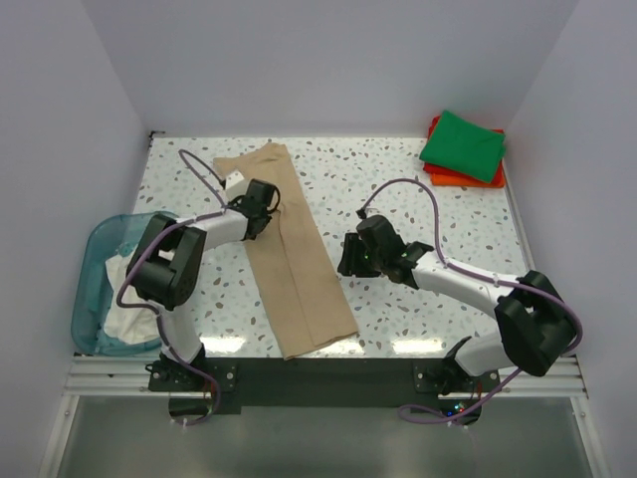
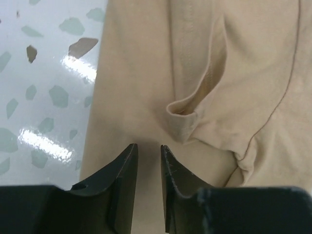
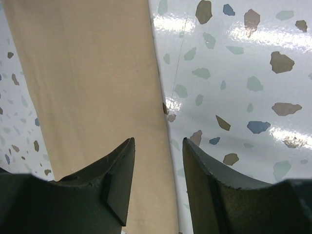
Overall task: Fold and stack the t-shirts
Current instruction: Fold the tshirt
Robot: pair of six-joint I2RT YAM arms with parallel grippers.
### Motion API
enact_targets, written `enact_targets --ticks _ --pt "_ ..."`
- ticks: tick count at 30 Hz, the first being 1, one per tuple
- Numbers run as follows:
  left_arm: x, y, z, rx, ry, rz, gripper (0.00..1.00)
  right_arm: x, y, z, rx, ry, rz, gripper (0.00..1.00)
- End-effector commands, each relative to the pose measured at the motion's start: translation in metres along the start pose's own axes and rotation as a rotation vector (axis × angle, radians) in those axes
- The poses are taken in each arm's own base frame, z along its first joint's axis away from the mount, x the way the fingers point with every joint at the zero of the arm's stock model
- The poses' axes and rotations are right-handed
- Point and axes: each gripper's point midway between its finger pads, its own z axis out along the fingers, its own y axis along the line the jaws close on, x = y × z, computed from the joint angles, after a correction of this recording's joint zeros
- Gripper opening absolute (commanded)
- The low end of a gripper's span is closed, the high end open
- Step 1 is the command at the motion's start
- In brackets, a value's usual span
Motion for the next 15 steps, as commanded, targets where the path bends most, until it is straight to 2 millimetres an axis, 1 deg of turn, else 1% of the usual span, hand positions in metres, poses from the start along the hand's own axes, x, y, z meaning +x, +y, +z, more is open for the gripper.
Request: enact_targets --ticks 1,3,4,5,6,7,8,9,10,11,12,13,14,15 --pt "-0.023 -0.01 -0.01 0.062 -0.066 -0.186 0.31 -0.01 0.006 -0.004 -0.032 -0.037 -0.016 0.48" --pt "-0.027 -0.01 -0.014 0.095 -0.083 -0.227 0.33 -0.009 0.005 -0.002 -0.03 -0.033 -0.019 0.47" --pt "-0.022 -0.004 -0.014 0.09 -0.078 -0.233 0.34 -0.008 0.005 -0.002 -0.029 -0.03 -0.021 0.47" --pt "-0.032 -0.008 -0.021 0.126 -0.101 -0.262 0.36 -0.008 0.005 -0.002 -0.029 -0.03 -0.023 0.47" --pt "-0.035 -0.007 -0.024 0.137 -0.112 -0.28 0.36 -0.007 0.003 -0.001 -0.024 -0.026 -0.026 0.47" --pt "-0.031 -0.001 -0.027 0.147 -0.112 -0.275 0.37 -0.007 0.004 -0.001 -0.026 -0.027 -0.027 0.47" --pt "-0.041 -0.008 -0.039 0.203 -0.131 -0.29 0.37 -0.007 0.004 -0.001 -0.026 -0.028 -0.026 0.47" --pt "-0.053 -0.015 -0.047 0.254 -0.164 -0.31 0.37 -0.007 0.004 0.0 -0.027 -0.028 -0.026 0.47" --pt "-0.054 -0.014 -0.051 0.269 -0.175 -0.289 0.37 -0.007 0.004 0.001 -0.031 -0.025 -0.026 0.47" --pt "-0.064 -0.022 -0.06 0.314 -0.19 -0.296 0.37 -0.006 0.005 0.002 -0.032 -0.022 -0.029 0.47" --pt "-0.067 -0.024 -0.062 0.327 -0.196 -0.266 0.37 -0.006 0.005 0.002 -0.032 -0.022 -0.026 0.47" --pt "-0.077 -0.032 -0.066 0.344 -0.211 -0.265 0.37 -0.006 0.005 0.004 -0.034 -0.019 -0.026 0.47" --pt "-0.073 -0.033 -0.063 0.329 -0.194 -0.24 0.37 -0.006 0.006 0.005 -0.035 -0.016 -0.026 0.47" --pt "-0.077 -0.036 -0.061 0.329 -0.196 -0.231 0.37 -0.007 0.007 0.006 -0.037 -0.016 -0.029 0.47"
